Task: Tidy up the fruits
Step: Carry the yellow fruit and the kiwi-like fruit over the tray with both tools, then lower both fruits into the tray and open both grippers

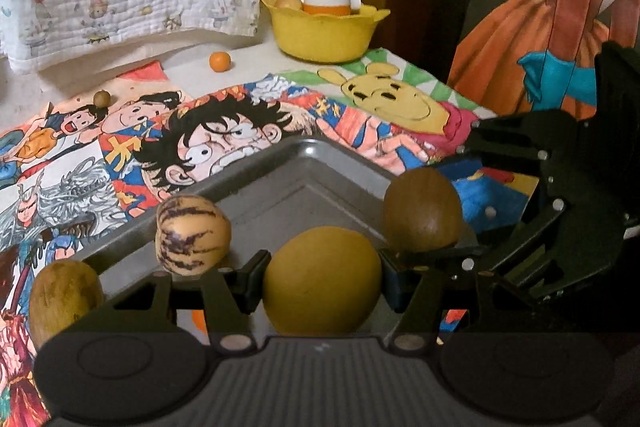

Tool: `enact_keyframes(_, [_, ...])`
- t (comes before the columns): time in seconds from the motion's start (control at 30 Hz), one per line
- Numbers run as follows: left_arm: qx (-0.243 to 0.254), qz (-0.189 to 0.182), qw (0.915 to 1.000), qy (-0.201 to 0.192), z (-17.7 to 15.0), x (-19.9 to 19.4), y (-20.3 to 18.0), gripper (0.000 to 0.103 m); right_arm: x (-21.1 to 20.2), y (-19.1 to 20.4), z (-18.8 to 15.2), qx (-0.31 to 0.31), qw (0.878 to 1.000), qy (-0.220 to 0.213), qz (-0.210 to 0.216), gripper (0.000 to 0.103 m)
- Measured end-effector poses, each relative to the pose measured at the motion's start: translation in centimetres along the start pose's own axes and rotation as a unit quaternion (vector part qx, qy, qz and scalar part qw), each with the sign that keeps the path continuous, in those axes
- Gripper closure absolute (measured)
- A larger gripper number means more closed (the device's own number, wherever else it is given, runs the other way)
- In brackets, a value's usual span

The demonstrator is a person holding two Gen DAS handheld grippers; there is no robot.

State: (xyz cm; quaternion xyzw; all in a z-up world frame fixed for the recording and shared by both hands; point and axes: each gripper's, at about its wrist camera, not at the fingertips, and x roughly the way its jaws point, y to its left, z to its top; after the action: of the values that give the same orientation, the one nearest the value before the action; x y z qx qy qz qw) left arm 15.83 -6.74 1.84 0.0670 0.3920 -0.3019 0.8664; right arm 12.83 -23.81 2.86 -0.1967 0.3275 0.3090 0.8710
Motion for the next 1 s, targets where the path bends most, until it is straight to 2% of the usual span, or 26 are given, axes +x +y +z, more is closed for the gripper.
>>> enact_keyframes(0.53, [0.003, 0.022, 0.999, 0.039, -0.5, 1.3, 0.0, 0.041, 0.7, 0.3, -0.6, -0.015, 1.0, 0.014, 0.0, 0.036])
enact_keyframes(0.8, [0.014, 0.026, 0.9987, 0.04, -0.6, 1.3, -0.3, 0.041, 0.7, 0.4, -0.9, -0.01, 1.0, 0.012, 0.001, 0.034])
enact_keyframes(1.0, [0.016, 0.017, 0.9992, 0.033, -0.7, 0.5, -0.8, 0.033, 0.5, 0.0, -1.1, 0.007, 1.0, 0.009, 0.003, 0.031])
